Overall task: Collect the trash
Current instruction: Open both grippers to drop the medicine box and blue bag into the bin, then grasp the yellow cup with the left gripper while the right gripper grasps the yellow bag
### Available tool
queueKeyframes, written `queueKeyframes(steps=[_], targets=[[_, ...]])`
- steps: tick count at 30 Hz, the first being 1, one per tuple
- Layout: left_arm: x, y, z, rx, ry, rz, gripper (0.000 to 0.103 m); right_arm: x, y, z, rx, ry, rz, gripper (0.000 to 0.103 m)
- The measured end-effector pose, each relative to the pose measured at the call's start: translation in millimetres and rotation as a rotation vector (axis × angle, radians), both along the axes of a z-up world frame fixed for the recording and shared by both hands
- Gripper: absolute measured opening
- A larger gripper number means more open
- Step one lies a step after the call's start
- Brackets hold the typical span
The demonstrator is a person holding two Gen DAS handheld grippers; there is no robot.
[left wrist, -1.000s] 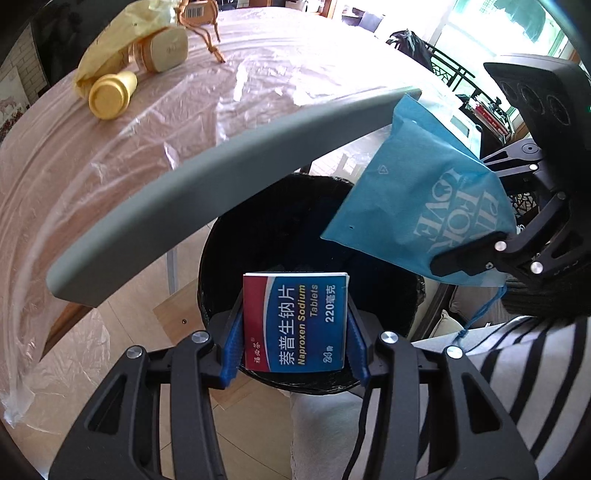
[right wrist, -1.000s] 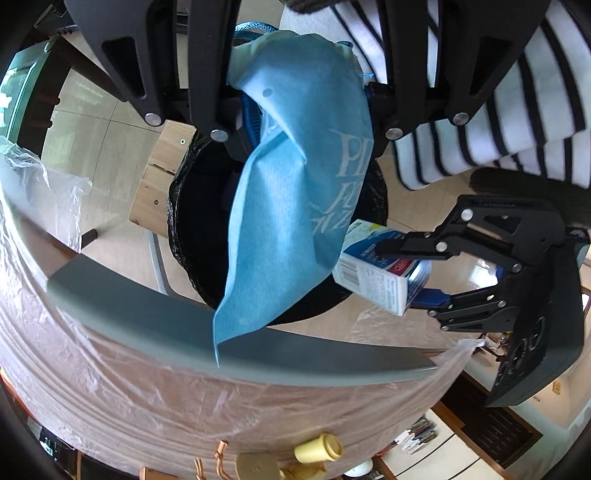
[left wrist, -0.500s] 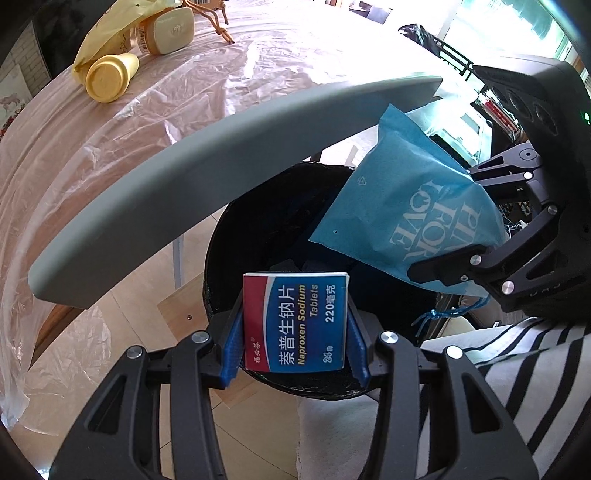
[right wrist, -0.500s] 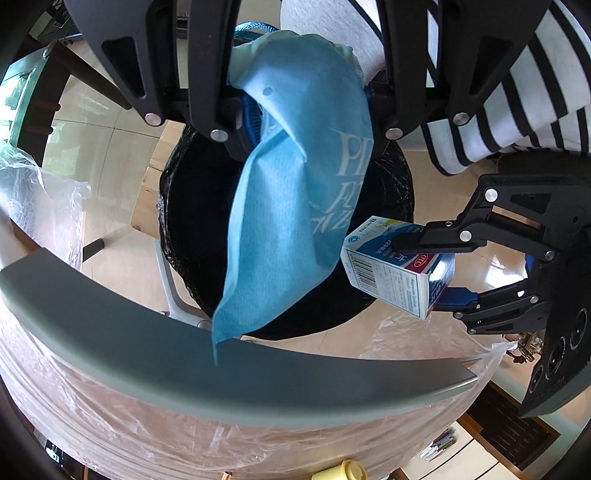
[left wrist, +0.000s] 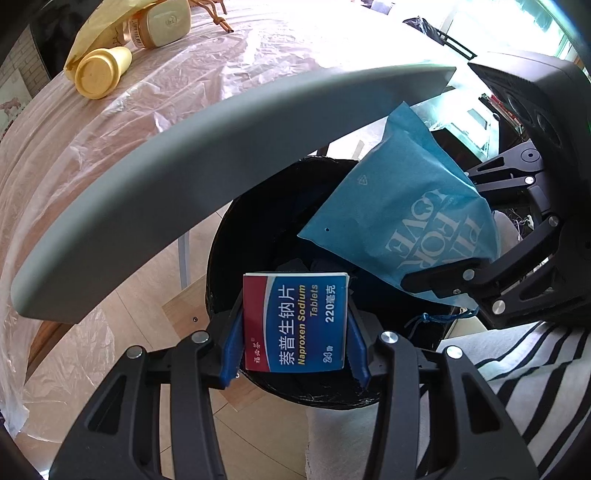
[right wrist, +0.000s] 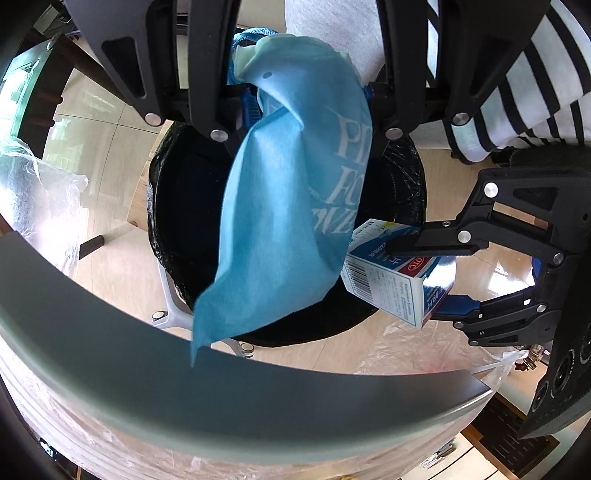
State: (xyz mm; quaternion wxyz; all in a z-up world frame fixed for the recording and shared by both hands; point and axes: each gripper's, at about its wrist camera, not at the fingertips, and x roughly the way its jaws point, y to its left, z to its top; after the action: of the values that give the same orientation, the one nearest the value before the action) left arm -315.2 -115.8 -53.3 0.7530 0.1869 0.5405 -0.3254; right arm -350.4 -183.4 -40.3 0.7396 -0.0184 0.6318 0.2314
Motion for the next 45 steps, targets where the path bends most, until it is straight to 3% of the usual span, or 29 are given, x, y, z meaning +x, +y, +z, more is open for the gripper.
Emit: queueKeyframes(steps=[21, 23, 24, 25, 26, 32, 35, 40, 42, 45], targets=[[-1.0, -13.8, -6.2, 0.016, -0.012, 0.002, 0.047, 7.1, 3.4, -9.6, -0.028, 0.017, -0.052, 0.04], [-1.7, -12.6, -5.4, -0.006, -0.003, -0.014, 0.048, 7.0, 1.4, -8.4, -0.032, 0.009, -0.069, 0.047], [-2.8, -12.7, -4.6, -0.012, -0.009, -0.02, 0.063, 7.1, -1.1, -6.7, -0.019, 0.006, -0.083, 0.055], [-3.5, -10.9, -2.7, -0.012, -0.022, -0.019, 0.076, 7.0, -5.2, -3.7, 0.0, 0.005, -0.11, 0.077], [-4.7, -9.6, -0.5, -0.017, -0.036, -0.015, 0.091, 6.5, -8.7, -1.2, 0.011, 0.0, -0.132, 0.087], [-4.6, 6.6, 10.3, -0.038, -0.034, 0.028, 0.091, -4.6, -31.0, 20.6, 0.05, -0.002, -0.209, 0.087], [-5.0, 18.3, 33.0, -0.089, -0.059, 0.054, 0.091, -16.5, -36.2, 50.6, 0.061, -0.063, -0.188, 0.087], [0.3, 33.9, 89.8, -0.212, -0.173, 0.091, 0.091, -20.3, -39.6, 117.1, 0.054, -0.274, -0.131, 0.087], [11.7, 36.7, 107.9, -0.219, -0.245, 0.138, 0.101, -7.0, -42.7, 141.0, 0.061, -0.36, -0.146, 0.09], [34.4, 44.5, 119.0, -0.234, -0.286, 0.189, 0.101, 22.4, -50.3, 160.2, 0.065, -0.443, -0.161, 0.097]])
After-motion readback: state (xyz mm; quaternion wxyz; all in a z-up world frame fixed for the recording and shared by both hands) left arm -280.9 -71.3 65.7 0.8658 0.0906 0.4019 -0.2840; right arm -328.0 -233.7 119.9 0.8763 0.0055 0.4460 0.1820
